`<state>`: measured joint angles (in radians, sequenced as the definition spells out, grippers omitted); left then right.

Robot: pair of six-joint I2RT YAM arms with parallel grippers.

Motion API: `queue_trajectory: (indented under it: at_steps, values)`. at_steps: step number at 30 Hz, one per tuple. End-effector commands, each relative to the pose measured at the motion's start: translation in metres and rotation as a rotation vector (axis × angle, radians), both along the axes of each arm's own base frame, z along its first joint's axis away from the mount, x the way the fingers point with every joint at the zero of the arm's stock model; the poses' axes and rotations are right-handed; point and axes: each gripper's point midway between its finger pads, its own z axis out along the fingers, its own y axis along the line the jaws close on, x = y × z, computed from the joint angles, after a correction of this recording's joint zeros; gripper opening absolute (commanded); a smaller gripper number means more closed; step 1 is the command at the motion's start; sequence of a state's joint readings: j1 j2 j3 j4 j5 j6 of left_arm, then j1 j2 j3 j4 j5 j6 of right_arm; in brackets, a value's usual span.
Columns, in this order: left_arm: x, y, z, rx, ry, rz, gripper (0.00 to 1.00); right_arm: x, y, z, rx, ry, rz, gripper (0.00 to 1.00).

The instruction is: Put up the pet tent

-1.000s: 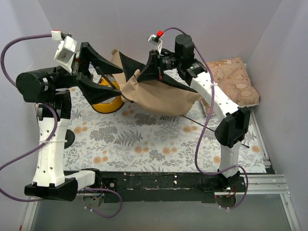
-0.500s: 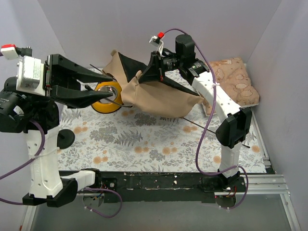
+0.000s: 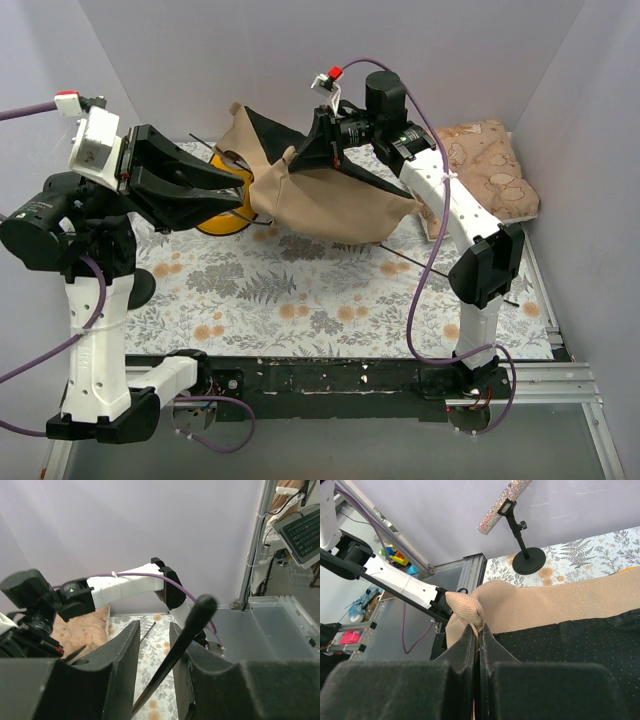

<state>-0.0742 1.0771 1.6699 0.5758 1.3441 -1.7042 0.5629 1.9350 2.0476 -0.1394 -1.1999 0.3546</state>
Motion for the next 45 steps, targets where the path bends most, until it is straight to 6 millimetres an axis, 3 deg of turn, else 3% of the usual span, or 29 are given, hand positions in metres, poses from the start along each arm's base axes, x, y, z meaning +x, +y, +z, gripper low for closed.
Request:
queue_trajectory:
  at_steps: [1,3,4,5,14,16,21,26,27,32,34,37,41,45]
  values:
    - [0.005,-0.001,-0.007,-0.028,0.090,-0.007,0.27,-0.022,-0.013,0.040,0.071,-0.117,0.018,0.01]
    - [0.009,-0.002,-0.015,-0.011,0.116,-0.021,0.17,-0.025,-0.013,0.043,0.078,-0.129,0.023,0.01]
    - [0.009,-0.002,-0.019,-0.004,0.121,-0.026,0.03,-0.025,-0.012,0.045,0.080,-0.133,0.024,0.01]
    - [0.011,-0.002,-0.023,0.003,0.116,-0.030,0.00,-0.026,-0.012,0.045,0.083,-0.139,0.026,0.01]
    - [0.021,-0.015,-0.066,0.089,0.178,-0.130,0.00,-0.024,-0.004,0.040,0.092,-0.158,0.032,0.01]
    - [0.024,-0.016,-0.068,0.071,0.112,-0.113,0.21,-0.024,-0.003,0.037,0.094,-0.157,0.032,0.01]
    - [0.016,-0.013,-0.069,0.044,-0.125,-0.044,0.54,-0.025,-0.012,0.040,0.113,-0.203,0.027,0.01]
    - [0.002,-0.009,-0.075,0.066,-0.246,-0.027,0.66,-0.030,-0.037,0.044,0.143,-0.297,0.029,0.01]
    - [-0.002,-0.009,-0.072,0.055,-0.267,-0.016,0.77,-0.030,-0.042,0.044,0.149,-0.310,0.020,0.01]
    - [-0.019,-0.006,-0.057,0.025,-0.295,-0.011,0.82,-0.032,-0.055,0.046,0.136,-0.325,-0.009,0.01]
    - [-0.027,-0.005,-0.059,0.032,-0.310,-0.019,0.81,-0.033,-0.057,0.048,0.139,-0.337,-0.015,0.01]
    - [-0.037,-0.004,-0.062,0.024,-0.333,-0.030,0.72,-0.034,-0.060,0.048,0.138,-0.340,-0.024,0.01]
    - [-0.050,-0.003,-0.048,-0.046,-0.369,-0.029,0.47,-0.037,-0.062,0.040,0.121,-0.322,-0.031,0.01]
    - [-0.062,-0.004,-0.028,-0.100,-0.386,-0.057,0.46,-0.037,-0.063,0.041,0.125,-0.332,-0.029,0.01]
